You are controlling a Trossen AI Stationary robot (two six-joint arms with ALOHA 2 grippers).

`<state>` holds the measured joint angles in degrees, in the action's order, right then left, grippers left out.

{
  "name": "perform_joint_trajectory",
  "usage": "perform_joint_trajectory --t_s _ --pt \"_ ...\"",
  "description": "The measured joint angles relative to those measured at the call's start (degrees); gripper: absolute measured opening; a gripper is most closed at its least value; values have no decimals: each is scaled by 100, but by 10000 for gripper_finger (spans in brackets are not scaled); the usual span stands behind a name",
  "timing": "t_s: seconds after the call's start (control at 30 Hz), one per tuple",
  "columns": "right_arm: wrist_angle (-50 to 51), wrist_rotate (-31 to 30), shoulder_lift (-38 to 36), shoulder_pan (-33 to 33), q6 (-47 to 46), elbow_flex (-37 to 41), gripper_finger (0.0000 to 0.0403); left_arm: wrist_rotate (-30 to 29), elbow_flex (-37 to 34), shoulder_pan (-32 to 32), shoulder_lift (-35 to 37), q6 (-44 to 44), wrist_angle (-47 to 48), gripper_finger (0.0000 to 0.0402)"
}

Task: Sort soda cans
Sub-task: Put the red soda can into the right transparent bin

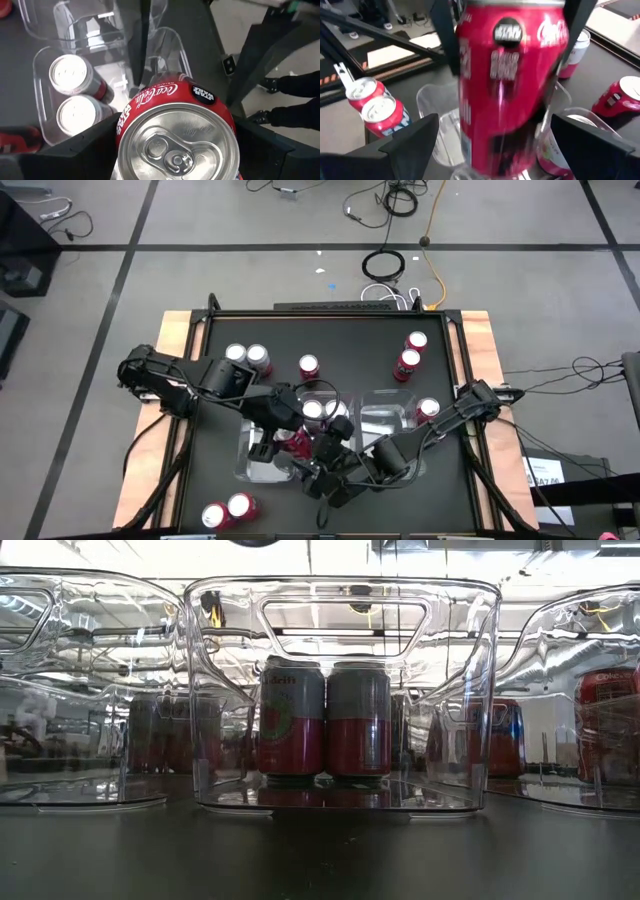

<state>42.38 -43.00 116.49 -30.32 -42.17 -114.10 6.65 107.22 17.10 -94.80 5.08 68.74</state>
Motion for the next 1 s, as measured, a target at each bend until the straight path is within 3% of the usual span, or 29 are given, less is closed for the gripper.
perform_joint_trajectory --t_s 0.53,0.8,1.0 --pt "-152 -16 0 137 -46 0 374 27 2 110 0 42 -545 326" --pt "-154 -6 0 132 -46 0 290 20 2 107 0 44 -543 326" --pt "-144 34 0 132 -20 0 284 -62 2 110 0 44 -545 326"
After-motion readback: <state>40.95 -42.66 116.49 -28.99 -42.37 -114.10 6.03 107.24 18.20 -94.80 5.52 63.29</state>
